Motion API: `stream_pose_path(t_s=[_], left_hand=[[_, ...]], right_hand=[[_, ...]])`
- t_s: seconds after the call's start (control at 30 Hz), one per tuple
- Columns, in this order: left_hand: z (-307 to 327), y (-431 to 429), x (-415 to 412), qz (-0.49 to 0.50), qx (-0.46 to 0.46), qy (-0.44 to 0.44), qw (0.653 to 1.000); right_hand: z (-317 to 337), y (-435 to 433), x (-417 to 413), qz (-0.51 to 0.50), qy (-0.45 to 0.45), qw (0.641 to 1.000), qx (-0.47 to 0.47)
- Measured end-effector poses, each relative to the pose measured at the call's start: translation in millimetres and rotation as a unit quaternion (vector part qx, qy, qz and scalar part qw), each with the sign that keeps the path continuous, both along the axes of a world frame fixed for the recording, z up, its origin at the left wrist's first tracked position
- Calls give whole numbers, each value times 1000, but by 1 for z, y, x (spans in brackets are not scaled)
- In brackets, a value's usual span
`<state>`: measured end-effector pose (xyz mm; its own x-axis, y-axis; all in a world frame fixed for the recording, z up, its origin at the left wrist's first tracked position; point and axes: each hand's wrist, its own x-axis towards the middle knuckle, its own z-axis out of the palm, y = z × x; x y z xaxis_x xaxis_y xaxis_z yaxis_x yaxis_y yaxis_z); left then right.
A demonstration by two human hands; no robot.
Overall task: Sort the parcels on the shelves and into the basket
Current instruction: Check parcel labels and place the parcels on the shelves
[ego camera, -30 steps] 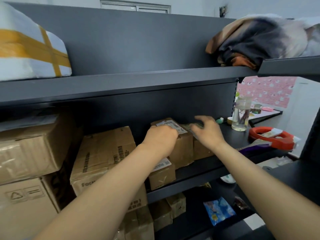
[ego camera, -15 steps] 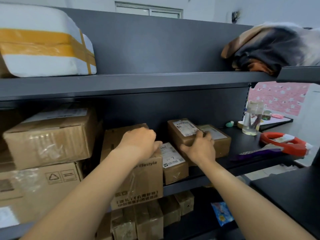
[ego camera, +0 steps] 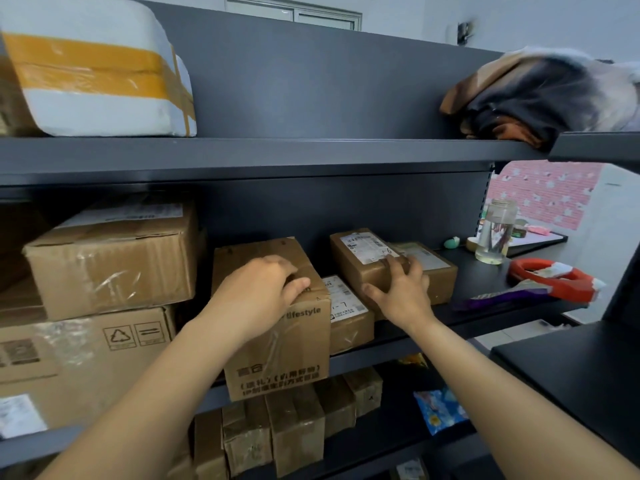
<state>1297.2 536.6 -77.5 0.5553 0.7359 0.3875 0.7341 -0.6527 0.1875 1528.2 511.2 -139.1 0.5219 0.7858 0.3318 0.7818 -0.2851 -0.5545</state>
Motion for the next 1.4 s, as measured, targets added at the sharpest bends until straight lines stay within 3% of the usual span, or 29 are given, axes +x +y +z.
stream_pose_path(t_s=[0.1, 0.23, 0.4, 0.53, 0.67, 0.77, 0.83, 0.97, 1.27, 1.4], left_hand=[[-6, -11, -11, 3, 26, -27, 999], [-18, -26, -24, 14, 57, -68, 996], [-45, -33, -38, 55, 93, -107, 988], [-63, -28, -49, 78, 83, -93, 989], [-65, -29, -47, 80, 76, -119, 987], [-64, -30, -45, 86, 68, -140, 984], [-64, -30, -43, 90, 69, -150, 982], [-65, -27, -42, 99, 78, -157, 980], [-76, -27, -48, 112, 114, -151, 976], [-82, -31, -50, 98, 130, -151, 975]], right_hand=[[-3, -7, -15, 17, -53, 995, 83], [-3, -24, -55, 122, 22, 974, 189], [1, -36, -101, 236, 103, 953, 160], [-6, -35, -111, 249, 71, 959, 120], [-12, -34, -108, 255, 95, 951, 145], [-25, -34, -91, 192, 138, 948, 214], [-37, -32, -76, 149, 64, 970, 184], [-61, -24, -54, 120, -111, 986, -4], [-77, -17, -52, 81, -153, 985, 12], [-71, -19, -53, 92, -123, 988, 6]])
